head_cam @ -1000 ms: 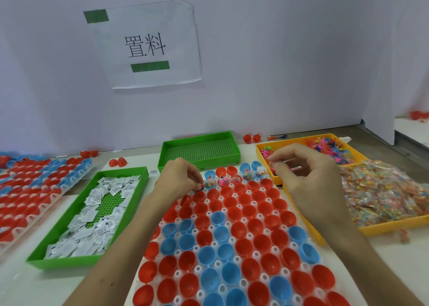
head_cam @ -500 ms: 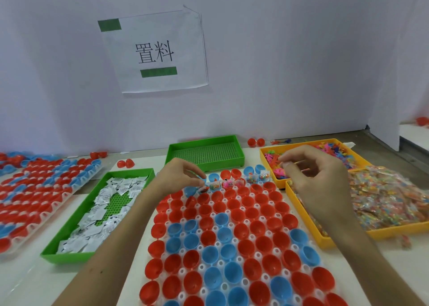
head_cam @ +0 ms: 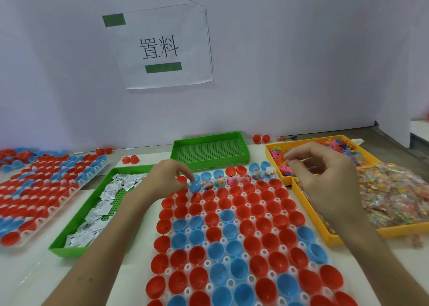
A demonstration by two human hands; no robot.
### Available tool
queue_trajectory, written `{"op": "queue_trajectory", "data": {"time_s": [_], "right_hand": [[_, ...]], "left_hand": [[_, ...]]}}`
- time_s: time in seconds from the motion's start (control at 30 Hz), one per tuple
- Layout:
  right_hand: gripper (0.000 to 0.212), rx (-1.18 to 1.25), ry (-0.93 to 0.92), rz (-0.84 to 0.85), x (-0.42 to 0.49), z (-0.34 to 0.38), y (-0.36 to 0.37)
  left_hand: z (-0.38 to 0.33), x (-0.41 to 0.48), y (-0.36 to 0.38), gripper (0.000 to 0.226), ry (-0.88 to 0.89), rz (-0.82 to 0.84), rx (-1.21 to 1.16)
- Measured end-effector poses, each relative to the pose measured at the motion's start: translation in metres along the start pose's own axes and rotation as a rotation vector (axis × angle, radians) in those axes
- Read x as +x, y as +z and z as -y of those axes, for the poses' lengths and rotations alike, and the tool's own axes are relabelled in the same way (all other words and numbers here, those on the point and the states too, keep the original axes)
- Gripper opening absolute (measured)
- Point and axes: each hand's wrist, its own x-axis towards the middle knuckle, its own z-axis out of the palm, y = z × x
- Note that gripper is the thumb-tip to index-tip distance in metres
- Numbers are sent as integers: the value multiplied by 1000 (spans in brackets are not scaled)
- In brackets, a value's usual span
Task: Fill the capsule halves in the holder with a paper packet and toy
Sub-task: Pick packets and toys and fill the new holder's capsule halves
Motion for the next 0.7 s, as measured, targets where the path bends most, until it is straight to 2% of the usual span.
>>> {"op": "queue_trajectory", "data": {"time_s": [0.13,0.37,0.7], "right_hand": [[31,0,6,2,-1,0,1],[29,5,22,18,-2,1,2],[20,-4,35,37,-2,2,3]], "left_hand": [[4,-1,3,17,50,29,22],[10,0,7,12,110,-15,28],[3,-3,16,15,50,-75,-92]]}}
